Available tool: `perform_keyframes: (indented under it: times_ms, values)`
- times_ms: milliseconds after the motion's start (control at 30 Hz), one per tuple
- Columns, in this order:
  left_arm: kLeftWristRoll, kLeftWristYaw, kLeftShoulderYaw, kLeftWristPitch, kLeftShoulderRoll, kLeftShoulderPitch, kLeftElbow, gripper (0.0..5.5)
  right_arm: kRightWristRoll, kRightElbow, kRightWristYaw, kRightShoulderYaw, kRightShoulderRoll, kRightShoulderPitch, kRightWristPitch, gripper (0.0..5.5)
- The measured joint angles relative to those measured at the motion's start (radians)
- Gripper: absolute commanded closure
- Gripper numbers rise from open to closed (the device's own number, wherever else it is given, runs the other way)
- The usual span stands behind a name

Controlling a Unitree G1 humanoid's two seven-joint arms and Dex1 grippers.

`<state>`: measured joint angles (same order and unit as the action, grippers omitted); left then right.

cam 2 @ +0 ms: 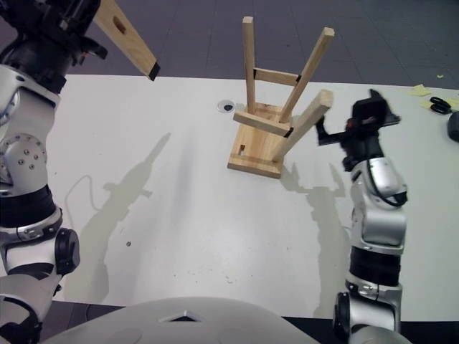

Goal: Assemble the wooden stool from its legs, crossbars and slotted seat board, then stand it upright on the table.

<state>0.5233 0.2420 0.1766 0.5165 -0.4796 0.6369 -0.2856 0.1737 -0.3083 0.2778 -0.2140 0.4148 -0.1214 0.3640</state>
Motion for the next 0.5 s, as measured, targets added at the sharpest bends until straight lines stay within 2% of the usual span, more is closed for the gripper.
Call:
perform_keyframes:
  times_ms: [133,267,500]
  values:
    - [-0.001,0.025,-0.003,0.008,0.002,0.002,0.018,4.46,0.030,-0.067,0.076,0.046,0.011,0.057,0.022,0.10]
    - [-0.010,0.039,-0.009,0.008,0.009,0.004,0.036,4.46,0.047,-0.067,0.068,0.013,0.019,0.050,0.020,0.10]
    - [-0.023,0.061,-0.026,0.005,0.040,-0.001,0.080,4.46,0.535,-0.207,0.067,-0.131,-0.098,-0.044,0.055,0.10]
